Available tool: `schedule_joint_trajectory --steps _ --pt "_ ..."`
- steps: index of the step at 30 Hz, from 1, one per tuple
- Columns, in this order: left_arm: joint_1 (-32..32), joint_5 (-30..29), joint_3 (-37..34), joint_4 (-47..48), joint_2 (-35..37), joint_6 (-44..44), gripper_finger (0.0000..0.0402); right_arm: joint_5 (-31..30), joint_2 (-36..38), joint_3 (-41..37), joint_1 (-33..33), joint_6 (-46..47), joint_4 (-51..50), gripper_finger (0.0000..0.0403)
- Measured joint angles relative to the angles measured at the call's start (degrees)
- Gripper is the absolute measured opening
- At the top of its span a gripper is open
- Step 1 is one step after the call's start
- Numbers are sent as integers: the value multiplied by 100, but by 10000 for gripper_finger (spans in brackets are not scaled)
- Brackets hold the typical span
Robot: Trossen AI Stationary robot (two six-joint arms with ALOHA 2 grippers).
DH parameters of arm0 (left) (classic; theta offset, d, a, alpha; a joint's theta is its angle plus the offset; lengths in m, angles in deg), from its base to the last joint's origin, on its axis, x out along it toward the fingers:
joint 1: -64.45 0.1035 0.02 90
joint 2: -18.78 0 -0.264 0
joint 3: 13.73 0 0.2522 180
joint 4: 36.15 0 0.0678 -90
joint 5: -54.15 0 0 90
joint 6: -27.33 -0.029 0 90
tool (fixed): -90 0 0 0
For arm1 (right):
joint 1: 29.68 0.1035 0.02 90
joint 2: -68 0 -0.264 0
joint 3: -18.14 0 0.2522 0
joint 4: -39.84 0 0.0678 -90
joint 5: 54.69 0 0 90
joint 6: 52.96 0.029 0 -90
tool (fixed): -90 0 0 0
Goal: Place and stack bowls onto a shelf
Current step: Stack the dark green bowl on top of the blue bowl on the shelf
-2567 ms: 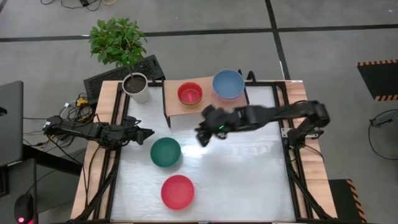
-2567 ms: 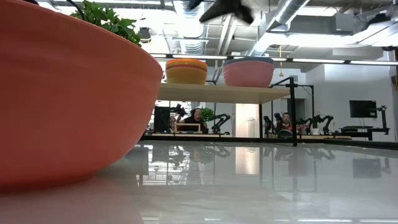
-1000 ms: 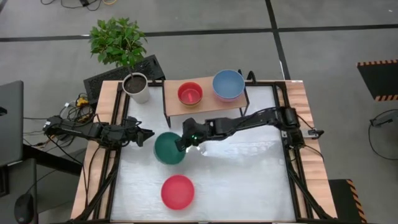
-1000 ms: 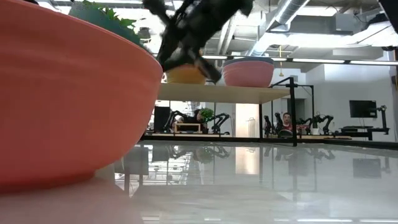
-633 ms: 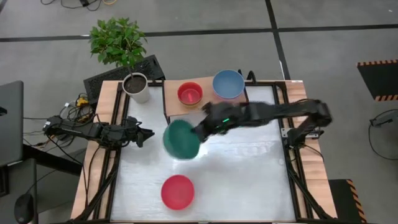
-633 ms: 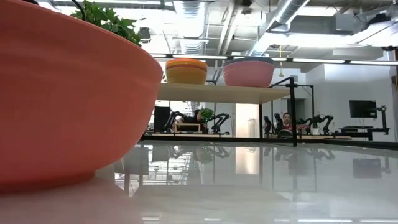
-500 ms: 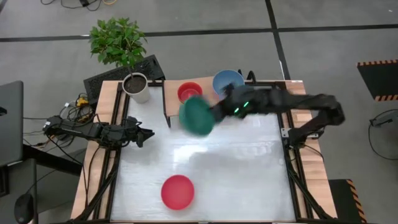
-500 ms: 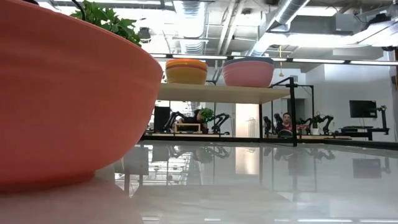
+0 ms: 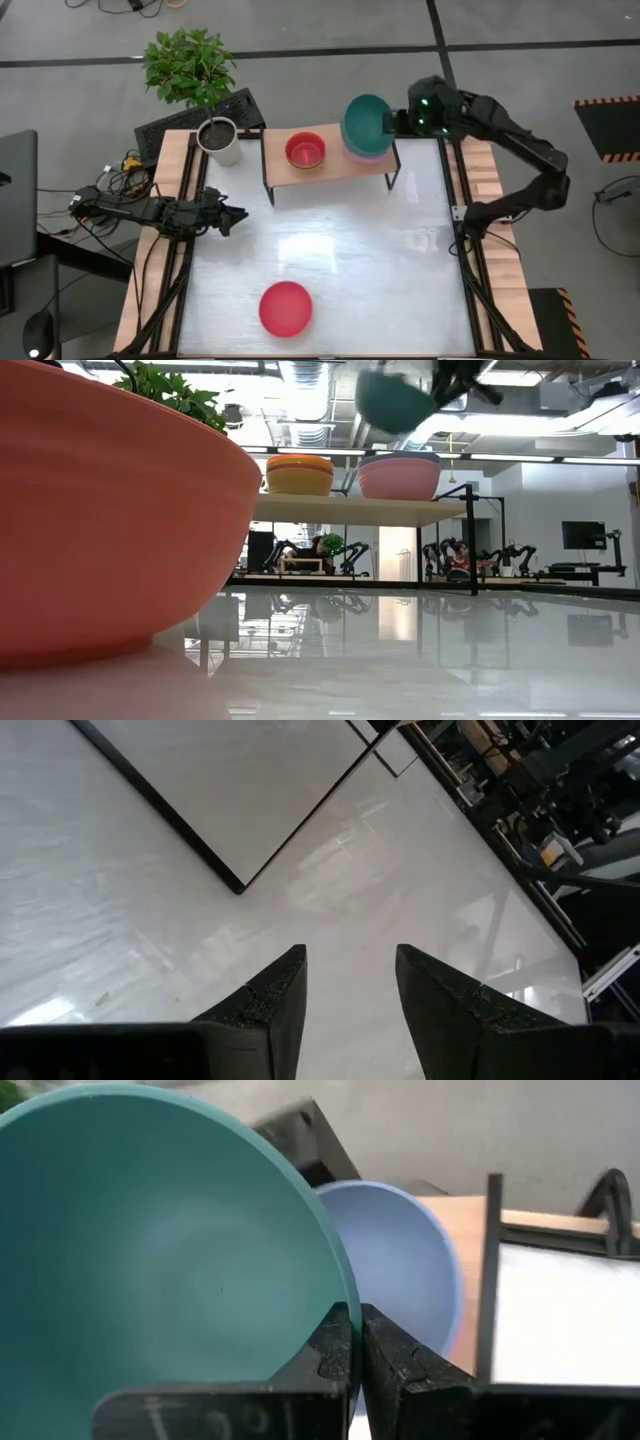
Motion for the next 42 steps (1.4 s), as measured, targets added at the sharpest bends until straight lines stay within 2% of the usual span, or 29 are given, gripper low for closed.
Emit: schedule_joint_trajectory --steps 8,16,21,23,30,33,38,42 --pt "0 0 -2 -2 0 110 140 639 -479 -7 -813 -486 -162 29" --pt "0 -9 -2 -2 0 170 140 815 -680 -7 -1126 -690 -706 29" --pt "0 -11 -2 4 0 173 140 941 -764 -7 -1221 -860 -693 29" --pt "0 -13 -2 4 1 173 140 958 -801 -4 -1211 -878 -636 43" --pt "0 -13 -1 0 1 205 140 964 -827 -4 -1216 -781 -639 152" --pt "0 0 0 0 1 212 140 964 -722 28 -1238 -761 -623 184" --pt "0 26 -1 -1 1 214 140 871 -362 508 -1131 -698 -423 196" --pt "0 27 -2 -2 1 207 140 430 -85 782 -792 -616 -382 186"
